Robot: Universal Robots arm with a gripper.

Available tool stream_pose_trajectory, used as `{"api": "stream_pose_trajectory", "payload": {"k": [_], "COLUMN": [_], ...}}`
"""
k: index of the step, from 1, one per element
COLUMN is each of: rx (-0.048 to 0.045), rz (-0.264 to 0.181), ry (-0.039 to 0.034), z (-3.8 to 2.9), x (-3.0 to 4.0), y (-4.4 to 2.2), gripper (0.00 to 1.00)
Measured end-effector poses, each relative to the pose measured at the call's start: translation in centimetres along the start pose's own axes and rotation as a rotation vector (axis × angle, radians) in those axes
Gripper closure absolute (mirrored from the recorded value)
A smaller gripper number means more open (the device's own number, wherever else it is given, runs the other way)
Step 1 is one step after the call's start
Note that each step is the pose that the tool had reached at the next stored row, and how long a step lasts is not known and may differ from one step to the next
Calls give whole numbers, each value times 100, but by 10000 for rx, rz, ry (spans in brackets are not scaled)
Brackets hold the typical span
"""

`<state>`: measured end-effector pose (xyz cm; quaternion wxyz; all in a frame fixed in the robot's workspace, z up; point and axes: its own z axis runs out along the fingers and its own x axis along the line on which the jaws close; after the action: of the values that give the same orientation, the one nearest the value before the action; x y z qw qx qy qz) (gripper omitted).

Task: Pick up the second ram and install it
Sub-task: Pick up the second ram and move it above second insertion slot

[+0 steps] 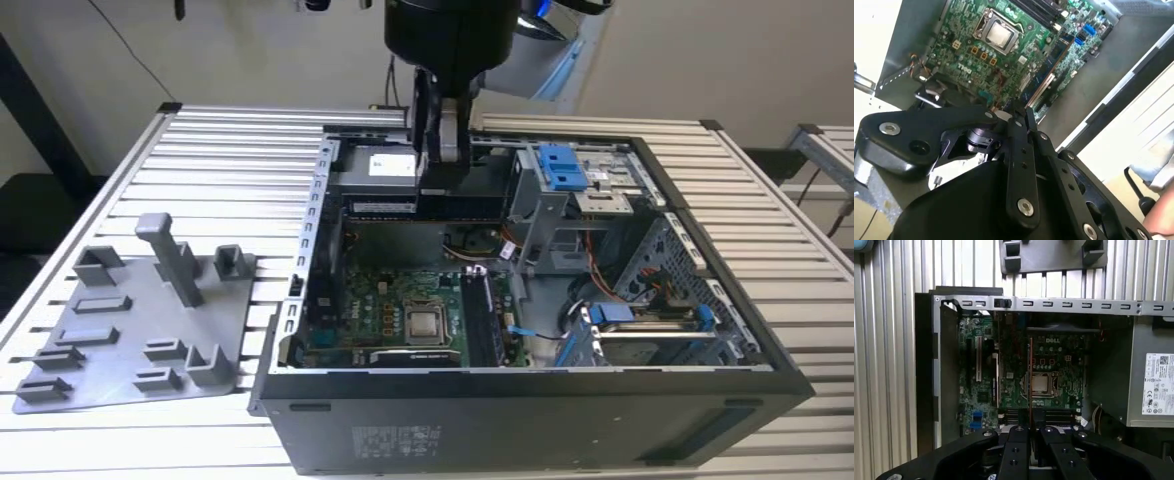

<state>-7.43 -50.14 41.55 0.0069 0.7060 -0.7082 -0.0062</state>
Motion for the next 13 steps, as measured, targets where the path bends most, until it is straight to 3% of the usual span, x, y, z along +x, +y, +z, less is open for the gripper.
{"api": "stream_pose_trajectory", "payload": {"k": [13], "rx": [-1], "rz": [4], "ry": [-1], "z": [-9], "x": [-1], "y": [-536], "gripper": [86]}}
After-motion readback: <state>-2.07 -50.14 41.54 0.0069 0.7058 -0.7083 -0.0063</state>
